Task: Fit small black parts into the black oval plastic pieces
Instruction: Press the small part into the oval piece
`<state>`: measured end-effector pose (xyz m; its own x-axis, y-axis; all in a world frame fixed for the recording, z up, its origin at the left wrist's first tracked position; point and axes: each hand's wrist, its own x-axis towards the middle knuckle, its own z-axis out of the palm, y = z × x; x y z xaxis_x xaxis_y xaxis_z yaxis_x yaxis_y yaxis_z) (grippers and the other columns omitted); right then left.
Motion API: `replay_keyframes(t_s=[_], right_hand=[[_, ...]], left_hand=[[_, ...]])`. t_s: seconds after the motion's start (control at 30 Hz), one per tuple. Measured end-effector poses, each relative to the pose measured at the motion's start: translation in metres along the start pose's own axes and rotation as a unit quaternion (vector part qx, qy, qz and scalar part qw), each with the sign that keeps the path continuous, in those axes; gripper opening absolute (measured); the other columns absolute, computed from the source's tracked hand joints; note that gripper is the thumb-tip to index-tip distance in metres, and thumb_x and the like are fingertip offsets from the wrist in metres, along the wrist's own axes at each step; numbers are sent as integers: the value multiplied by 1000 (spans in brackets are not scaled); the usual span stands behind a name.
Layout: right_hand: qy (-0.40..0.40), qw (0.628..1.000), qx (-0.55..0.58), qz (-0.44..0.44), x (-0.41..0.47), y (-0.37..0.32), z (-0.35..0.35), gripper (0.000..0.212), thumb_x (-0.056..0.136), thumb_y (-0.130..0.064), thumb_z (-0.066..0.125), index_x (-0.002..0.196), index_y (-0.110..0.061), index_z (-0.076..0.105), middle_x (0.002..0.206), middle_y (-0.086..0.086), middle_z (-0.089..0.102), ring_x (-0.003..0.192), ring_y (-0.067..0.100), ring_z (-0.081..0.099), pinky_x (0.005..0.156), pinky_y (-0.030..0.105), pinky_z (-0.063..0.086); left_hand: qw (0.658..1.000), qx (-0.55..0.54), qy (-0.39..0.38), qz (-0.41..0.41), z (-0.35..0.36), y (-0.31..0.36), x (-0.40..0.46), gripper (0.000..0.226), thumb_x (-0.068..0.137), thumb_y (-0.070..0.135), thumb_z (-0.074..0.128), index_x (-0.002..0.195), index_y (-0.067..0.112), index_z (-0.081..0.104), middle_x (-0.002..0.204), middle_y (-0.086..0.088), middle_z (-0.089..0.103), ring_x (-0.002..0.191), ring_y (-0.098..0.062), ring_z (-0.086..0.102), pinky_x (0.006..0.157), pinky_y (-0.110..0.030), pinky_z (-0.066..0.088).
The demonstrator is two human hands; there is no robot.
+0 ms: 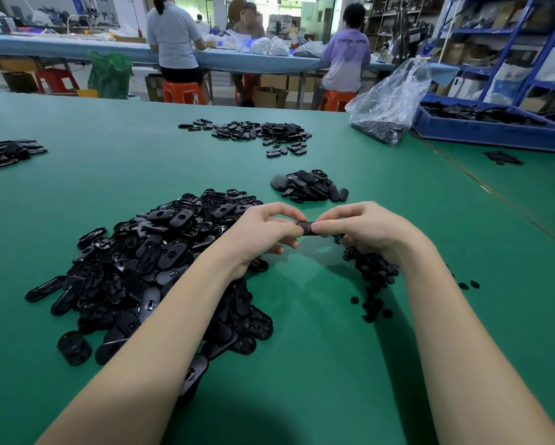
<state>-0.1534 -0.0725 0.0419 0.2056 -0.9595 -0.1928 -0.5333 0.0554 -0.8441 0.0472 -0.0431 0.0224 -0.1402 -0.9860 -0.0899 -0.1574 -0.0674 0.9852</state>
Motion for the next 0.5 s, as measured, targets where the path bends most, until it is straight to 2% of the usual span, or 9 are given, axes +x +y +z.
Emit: replay_keyframes(t_s=[0.1,0.2,0.33,0.5], right_hand=[[-25,1000,17,-9,1,1,4,23,69,-50,89,82,-33,80,74,-15,71,56,6,45,53,22,31],[-13,999,27,-24,4,-1,7,25,65,-50,90,80,-34,79,71,-15,69,55,6,45,50,19,33],[-11,999,24,-40,6,-3,8,12,73,-37,88,77,-32,78,72,-9,66,55,9,41,48,21,31],[1,999,13,-49,7,-6,12,11,77,-25,84,74,-24,74,61,-13,60,51,8,41,46,18,31]], left_hand=[[998,-56,1,-8,4,-1,1,18,87,-4,63,92,13,67,77,-6,68,69,-12,61,59,-17,48],[997,-69,23,-1,7,-1,3,18,87,-6,63,88,11,66,71,-4,66,69,-15,57,63,-19,47],[996,-78,31,0,6,0,4,16,87,-6,64,90,9,65,72,-6,66,66,-13,59,64,-18,51],[996,-81,31,-1,5,-2,3,16,88,-9,64,92,7,65,76,-12,67,65,-16,60,70,-20,53]])
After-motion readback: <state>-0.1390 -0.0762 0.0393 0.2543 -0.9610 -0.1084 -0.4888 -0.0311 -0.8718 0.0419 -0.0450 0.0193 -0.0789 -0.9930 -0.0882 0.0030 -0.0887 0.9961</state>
